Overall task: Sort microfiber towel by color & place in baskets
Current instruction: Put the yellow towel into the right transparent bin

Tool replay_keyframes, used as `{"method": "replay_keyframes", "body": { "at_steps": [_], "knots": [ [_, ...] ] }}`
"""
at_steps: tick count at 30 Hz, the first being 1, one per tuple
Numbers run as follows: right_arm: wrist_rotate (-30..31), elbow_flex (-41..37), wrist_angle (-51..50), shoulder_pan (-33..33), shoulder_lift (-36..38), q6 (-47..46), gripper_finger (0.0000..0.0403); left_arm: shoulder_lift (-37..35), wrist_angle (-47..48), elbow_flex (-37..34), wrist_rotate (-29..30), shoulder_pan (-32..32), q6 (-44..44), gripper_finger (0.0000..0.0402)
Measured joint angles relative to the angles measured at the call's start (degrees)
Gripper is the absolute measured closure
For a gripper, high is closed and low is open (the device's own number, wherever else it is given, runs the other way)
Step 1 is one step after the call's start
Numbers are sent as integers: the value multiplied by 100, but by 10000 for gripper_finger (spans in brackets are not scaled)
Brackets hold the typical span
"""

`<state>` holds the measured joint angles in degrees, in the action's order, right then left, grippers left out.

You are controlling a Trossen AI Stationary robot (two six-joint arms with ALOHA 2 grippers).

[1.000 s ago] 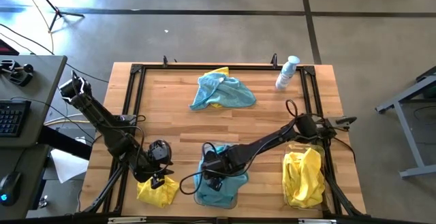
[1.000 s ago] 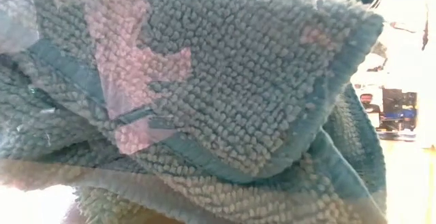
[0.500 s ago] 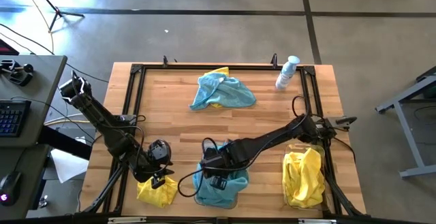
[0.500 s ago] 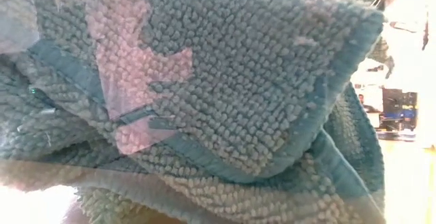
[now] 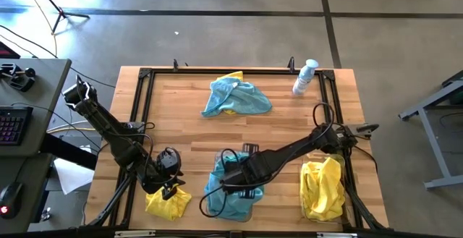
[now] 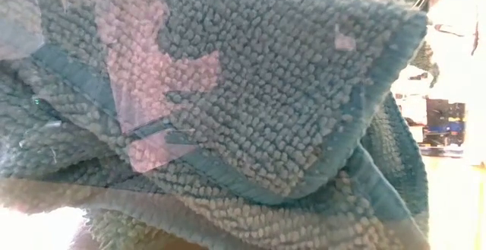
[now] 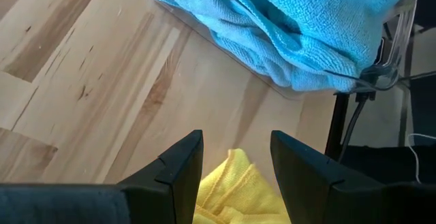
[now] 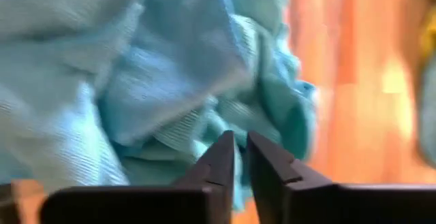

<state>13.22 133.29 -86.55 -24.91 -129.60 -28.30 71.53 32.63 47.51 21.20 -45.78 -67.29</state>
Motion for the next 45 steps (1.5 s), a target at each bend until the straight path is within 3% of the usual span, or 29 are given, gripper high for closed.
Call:
{"method": "replay_keyframes", "body": {
  "at_steps": [3, 12, 19, 29, 32, 36, 45],
  "knots": [
    [262, -4, -264, -6, 134, 150, 397, 0, -2, 0, 31, 0, -146, 241],
    [895, -6, -349, 25, 830, 1039, 395, 7, -47, 2, 239, 0, -790, 241],
    [886, -6, -349, 186, 1190, 1758, 401, 7, -49, 4, 165, 152, -1654, 241],
    [291, -179, -313, 582, 1258, 2426, 402, 7, -427, 4, 186, 408, -1813, 241],
    [193, -861, -200, 749, 1430, 2380, 402, 7, -433, 4, 204, 452, -1818, 241],
    [-249, -2475, 569, 972, 2098, 2271, 402, 17, -511, 4, 206, 491, -1815, 241],
    [-541, -6114, 3121, 1182, 4811, 1189, 403, 17, -557, 4, 218, 495, -2052, 241]
  ]
}}
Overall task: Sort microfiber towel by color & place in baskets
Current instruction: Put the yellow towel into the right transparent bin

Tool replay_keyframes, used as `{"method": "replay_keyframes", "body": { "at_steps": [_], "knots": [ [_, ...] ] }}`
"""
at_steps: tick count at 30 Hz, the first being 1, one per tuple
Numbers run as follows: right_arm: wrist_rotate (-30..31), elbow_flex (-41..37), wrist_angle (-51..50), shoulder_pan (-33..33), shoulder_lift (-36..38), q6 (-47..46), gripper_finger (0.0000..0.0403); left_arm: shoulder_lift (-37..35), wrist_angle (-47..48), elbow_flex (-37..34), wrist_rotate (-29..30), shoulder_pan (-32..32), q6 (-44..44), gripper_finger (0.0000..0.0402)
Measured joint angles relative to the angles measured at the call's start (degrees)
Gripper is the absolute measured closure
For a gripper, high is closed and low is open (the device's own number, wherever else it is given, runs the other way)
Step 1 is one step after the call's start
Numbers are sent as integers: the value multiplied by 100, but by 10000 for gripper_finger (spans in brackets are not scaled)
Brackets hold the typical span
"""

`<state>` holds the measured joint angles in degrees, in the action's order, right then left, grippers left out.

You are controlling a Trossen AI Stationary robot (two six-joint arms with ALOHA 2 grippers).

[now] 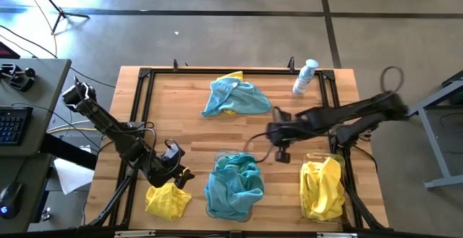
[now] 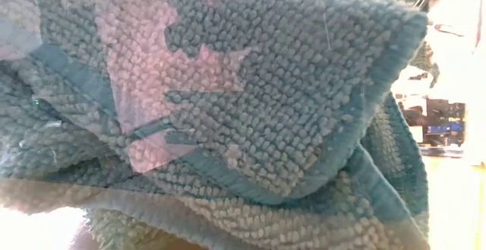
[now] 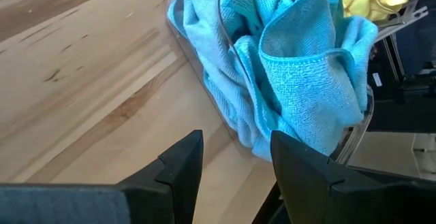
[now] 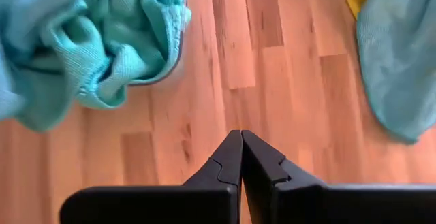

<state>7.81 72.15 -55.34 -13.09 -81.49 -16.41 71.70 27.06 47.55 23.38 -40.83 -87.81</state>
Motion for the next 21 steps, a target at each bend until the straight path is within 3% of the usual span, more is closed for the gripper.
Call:
{"method": "replay_keyframes", "body": {
  "at_steps": [6, 11, 16, 21],
  "knots": [
    [-7, -1771, 1660, -2, 1681, -620, 403, 0, 64, 0, -195, 177, -60, 241],
    [51, -2856, 3186, -2, 2654, -638, 403, 2, 603, 286, -242, 399, -63, 241],
    [101, -3616, 4301, 60, 3110, -517, 403, 12, 1719, 936, -234, 596, -61, 241],
    [114, -3926, 4432, 256, 3167, -735, 403, 189, 2645, 1635, -214, 735, -60, 253]
  ]
}}
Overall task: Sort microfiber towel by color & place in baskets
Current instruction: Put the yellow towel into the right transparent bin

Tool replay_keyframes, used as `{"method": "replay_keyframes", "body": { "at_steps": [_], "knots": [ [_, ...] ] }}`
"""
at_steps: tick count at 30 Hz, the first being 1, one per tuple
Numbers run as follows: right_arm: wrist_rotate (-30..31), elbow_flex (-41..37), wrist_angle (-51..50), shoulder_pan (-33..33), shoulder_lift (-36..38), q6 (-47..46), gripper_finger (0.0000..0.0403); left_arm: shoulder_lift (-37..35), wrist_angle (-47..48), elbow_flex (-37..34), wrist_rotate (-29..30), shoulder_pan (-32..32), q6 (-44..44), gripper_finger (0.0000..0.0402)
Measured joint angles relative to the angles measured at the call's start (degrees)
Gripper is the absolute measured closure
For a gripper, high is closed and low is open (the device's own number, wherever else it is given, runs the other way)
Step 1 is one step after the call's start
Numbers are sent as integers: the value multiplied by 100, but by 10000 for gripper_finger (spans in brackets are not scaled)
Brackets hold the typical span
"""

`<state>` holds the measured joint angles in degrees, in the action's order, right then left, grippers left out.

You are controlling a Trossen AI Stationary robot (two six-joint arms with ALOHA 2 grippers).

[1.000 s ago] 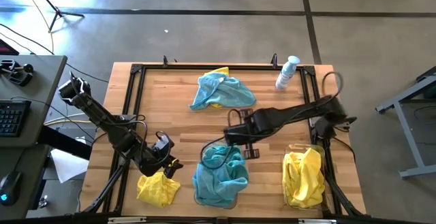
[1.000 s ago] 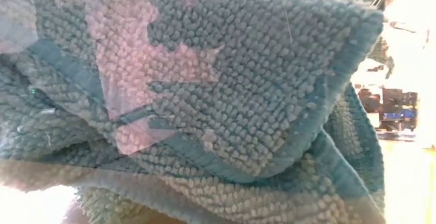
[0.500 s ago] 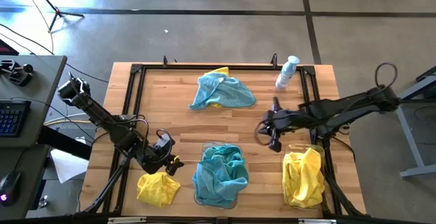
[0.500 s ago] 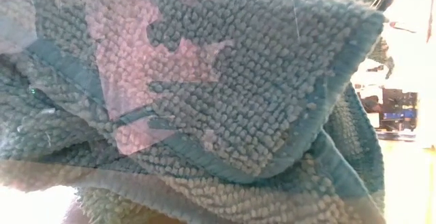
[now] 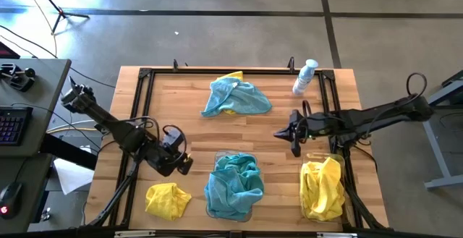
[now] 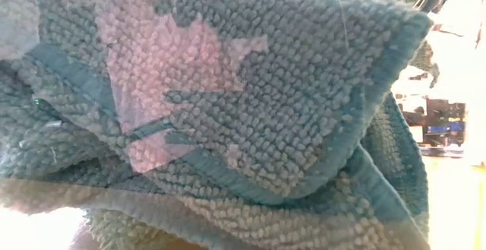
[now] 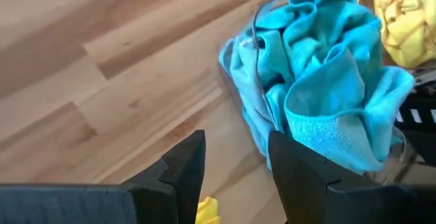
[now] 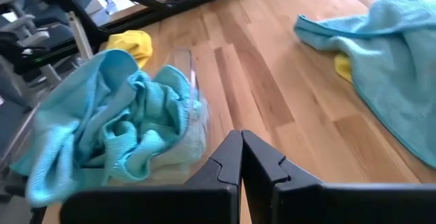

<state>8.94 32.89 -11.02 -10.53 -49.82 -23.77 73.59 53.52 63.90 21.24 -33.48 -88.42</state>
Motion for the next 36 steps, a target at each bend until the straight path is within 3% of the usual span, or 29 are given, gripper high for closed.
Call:
{"method": "replay_keyframes", "body": {
  "at_steps": [6, 11, 15, 26, 30, 36],
  "knots": [
    [-6, -43, -23, 139, -9, 108, 403, 405, 721, 505, -45, 27, -64, 277],
    [-16, -43, -25, 247, -9, 329, 403, 734, 963, 564, -701, 8, -845, 289],
    [-21, -43, -25, 344, -9, 419, 403, 1094, 975, 564, -1409, -150, -1509, 293],
    [-233, -43, -34, 392, -11, 627, 403, 2178, 954, 564, -2614, -526, -2441, 294],
    [-357, -43, -66, 391, -11, 607, 403, 2454, 825, 564, -2950, -718, -2812, 294],
    [-498, -43, -162, 391, -11, 565, 403, 2804, 599, 564, -2969, -965, -3147, 294]
  ]
}}
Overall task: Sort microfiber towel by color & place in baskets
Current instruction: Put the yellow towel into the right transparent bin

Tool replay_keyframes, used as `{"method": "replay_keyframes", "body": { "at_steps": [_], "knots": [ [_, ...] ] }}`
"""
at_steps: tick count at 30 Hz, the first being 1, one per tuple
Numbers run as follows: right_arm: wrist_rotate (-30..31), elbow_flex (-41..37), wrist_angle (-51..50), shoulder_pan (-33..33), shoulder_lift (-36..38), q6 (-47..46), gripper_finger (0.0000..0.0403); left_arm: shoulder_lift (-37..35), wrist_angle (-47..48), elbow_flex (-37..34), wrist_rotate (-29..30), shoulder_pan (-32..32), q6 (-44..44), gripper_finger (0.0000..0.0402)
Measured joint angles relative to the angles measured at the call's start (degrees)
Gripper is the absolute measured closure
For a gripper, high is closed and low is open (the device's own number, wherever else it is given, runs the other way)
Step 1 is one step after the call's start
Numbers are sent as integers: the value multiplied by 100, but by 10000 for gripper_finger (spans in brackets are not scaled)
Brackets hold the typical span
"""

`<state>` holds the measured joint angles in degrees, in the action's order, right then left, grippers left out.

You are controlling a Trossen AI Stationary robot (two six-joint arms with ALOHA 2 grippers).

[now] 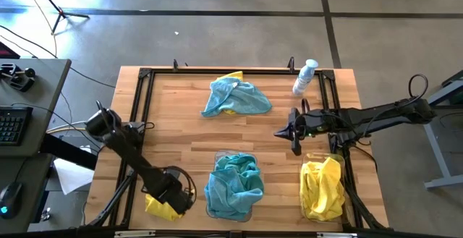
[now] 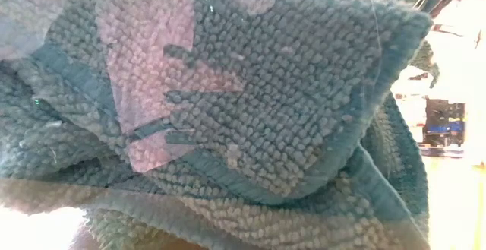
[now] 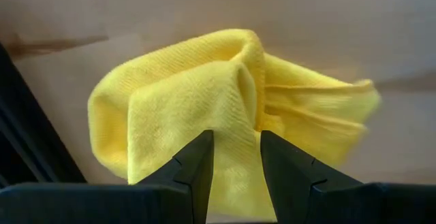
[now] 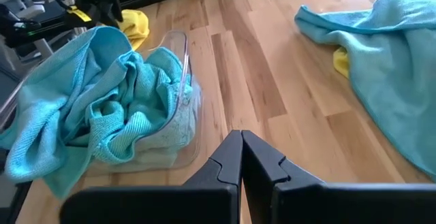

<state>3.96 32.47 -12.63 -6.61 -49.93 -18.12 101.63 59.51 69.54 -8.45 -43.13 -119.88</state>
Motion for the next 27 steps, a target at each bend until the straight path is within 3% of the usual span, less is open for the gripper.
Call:
{"method": "replay_keyframes", "body": {
  "at_steps": [6, 9, 12, 17, 23, 27],
  "knots": [
    [-114, 0, -192, 0, 0, -282, 403, 351, -26, 0, -17, -20, 126, 298],
    [-124, 0, -195, -4, 0, -400, 403, 397, -29, 0, -54, 24, 250, 329],
    [-125, 0, -232, -6, 0, -570, 403, 263, 78, 0, -34, 79, 364, 384],
    [-122, 0, -244, -7, 0, -742, 403, -324, 655, 42, 265, 148, 515, 396],
    [397, 0, 57, -7, 0, -894, 402, -1315, 1882, 442, 1830, 277, 626, 401],
    [733, 2, 628, -7, -4, -955, 393, -1939, 2175, 708, 3112, 672, 1638, 401]
  ]
}}
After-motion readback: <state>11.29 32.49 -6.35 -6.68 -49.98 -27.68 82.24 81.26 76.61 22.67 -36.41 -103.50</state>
